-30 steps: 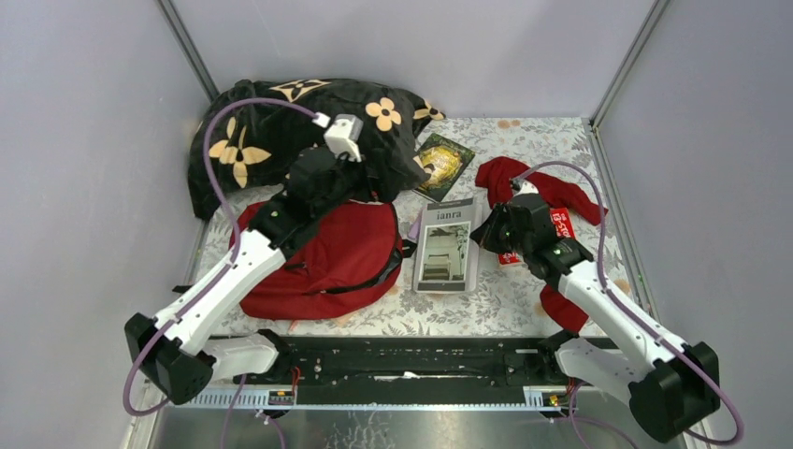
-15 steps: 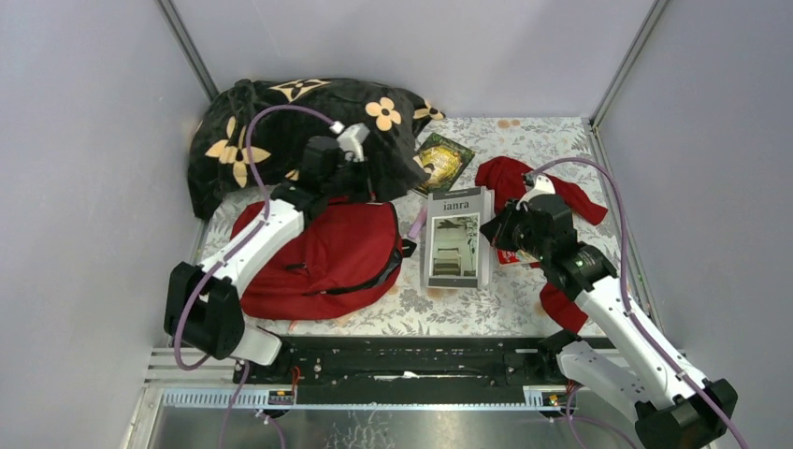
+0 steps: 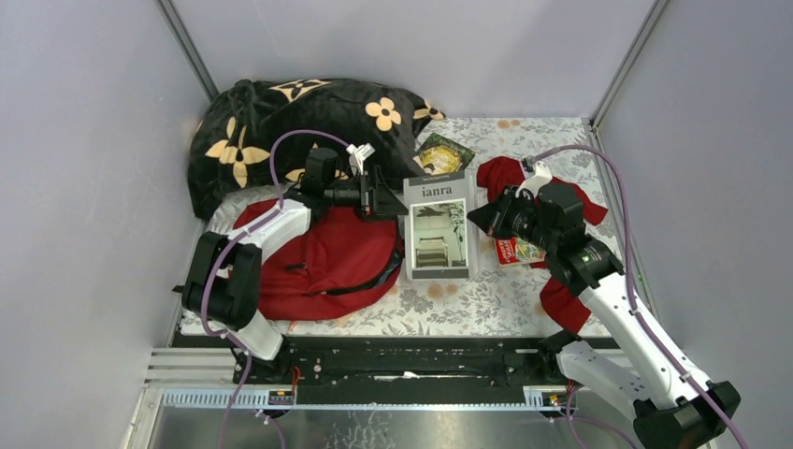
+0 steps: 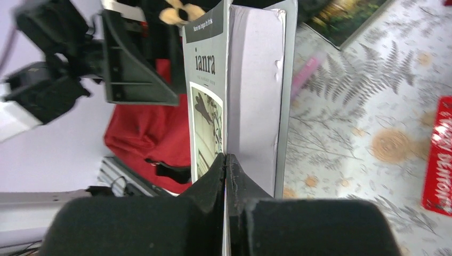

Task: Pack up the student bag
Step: Pick up the book from the center of the board.

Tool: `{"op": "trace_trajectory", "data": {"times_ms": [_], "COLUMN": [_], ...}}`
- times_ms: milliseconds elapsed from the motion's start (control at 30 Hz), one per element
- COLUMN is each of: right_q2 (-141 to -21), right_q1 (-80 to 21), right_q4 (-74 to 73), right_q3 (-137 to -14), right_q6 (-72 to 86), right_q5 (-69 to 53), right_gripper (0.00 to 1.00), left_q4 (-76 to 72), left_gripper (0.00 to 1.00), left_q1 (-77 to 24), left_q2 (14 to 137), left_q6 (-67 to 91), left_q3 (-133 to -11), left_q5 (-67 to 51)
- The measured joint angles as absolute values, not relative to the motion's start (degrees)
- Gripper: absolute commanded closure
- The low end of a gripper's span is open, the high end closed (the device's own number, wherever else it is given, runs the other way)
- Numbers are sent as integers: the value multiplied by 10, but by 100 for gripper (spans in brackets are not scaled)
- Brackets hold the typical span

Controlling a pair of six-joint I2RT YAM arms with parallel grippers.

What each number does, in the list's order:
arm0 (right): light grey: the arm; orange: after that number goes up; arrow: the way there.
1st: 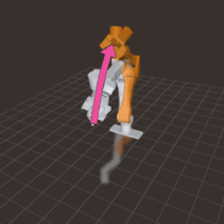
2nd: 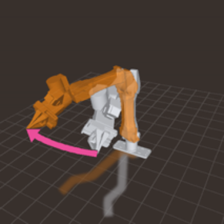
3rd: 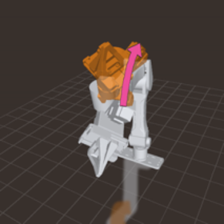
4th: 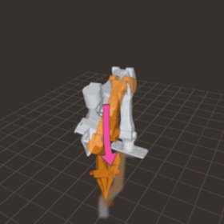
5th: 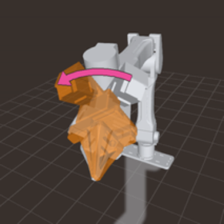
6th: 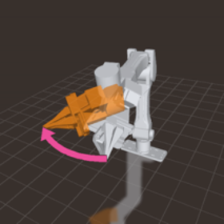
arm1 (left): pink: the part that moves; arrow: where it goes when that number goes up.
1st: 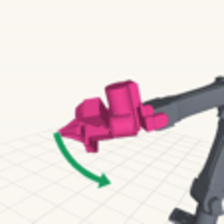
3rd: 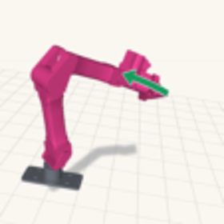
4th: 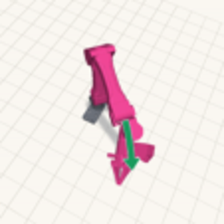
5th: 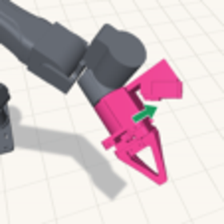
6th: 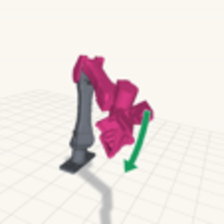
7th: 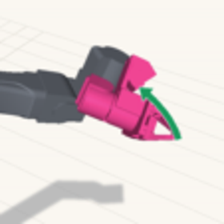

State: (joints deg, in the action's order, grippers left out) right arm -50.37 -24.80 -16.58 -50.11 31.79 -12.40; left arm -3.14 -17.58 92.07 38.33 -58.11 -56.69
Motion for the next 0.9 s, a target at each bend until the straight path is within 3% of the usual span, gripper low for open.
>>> {"op": "trace_trajectory", "data": {"times_ms": [267, 367, 567, 633, 733, 767, 800, 900], "right_q2": [-514, -534, -569, -575, -585, -589, -594, -599], "right_q1": [-246, -245, -243, -242, -238, -236, -235, -227], "right_q4": [-72, -16, 21, 25, 31, 31, 29, 14], "right_q3": [-491, -465, -437, -437, -437, -438, -439, -440], "right_q6": [373, 408, 438, 441, 445, 451, 451, 450], "right_q5": [-193, -223, -236, -236, -236, -235, -231, -218], "right_gripper": [100, 100, 100, 97, 25, 6, 1, 0], "left_q4": [-204, -265, -366, -373, -373, -372, -371, -365], "left_gripper": [5, 19, 69, 73, 75, 77, 77, 77], "left_q1": [-176, -176, -173, -172, -170, -169, -166, -159], "left_q2": [930, 930, 930, 930, 932, 932, 932, 932], "left_q6": [506, 550, 632, 638, 640, 640, 640, 640], "left_q3": [-552, -547, -532, -532, -532, -532, -533, -538], "left_q5": [-648, -668, -679, -678, -672, -671, -669, -658]}}
